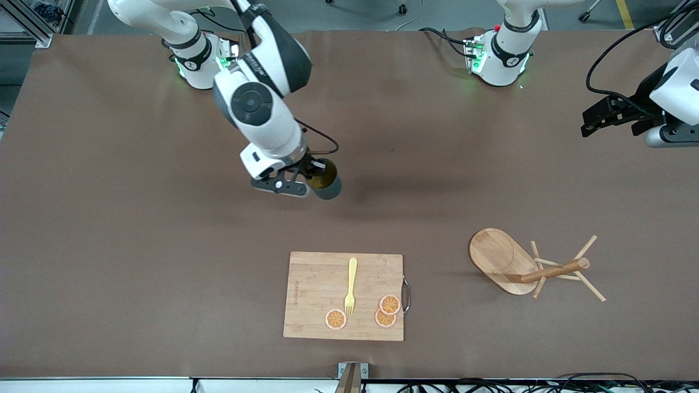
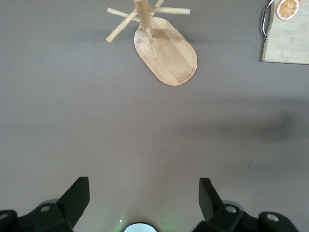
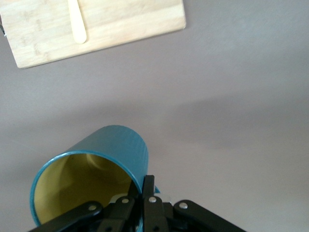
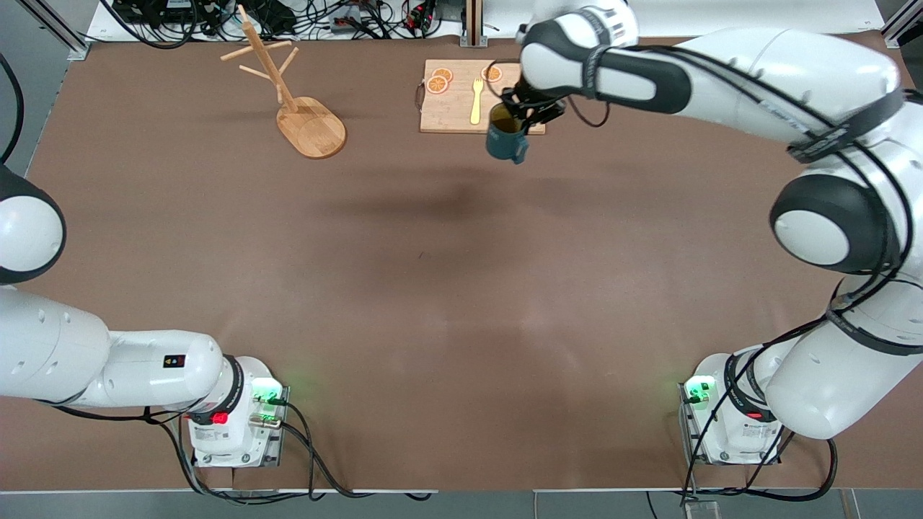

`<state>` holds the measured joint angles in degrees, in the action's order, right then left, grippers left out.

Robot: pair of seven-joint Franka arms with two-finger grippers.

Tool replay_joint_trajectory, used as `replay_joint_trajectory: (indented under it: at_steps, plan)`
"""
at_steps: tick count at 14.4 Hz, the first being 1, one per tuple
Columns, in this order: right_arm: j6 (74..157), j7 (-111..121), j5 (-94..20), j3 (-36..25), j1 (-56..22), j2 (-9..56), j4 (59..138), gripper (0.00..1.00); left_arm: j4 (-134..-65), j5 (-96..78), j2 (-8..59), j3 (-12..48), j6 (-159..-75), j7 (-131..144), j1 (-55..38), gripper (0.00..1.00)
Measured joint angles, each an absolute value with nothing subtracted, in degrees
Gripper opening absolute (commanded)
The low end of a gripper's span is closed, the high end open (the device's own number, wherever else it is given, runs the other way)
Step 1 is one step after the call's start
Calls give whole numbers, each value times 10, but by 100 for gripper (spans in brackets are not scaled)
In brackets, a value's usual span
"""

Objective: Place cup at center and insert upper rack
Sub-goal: 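Carry the teal mug with the right gripper toward the table center, then lower the teal mug onto the table with the right gripper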

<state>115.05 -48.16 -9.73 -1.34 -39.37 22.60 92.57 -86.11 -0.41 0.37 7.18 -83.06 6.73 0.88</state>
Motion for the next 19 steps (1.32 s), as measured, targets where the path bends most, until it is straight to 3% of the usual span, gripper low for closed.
replay_joint_trajectory:
  at_steps: [8,19]
  plan:
    - [1173,-548,-79,-15,-454,279,911,0,-861,-4,4,72,-831,67,8,100]
    - [1257,-455,-56,-16,-502,328,937,0,-861,-4,4,72,-831,67,7,100]
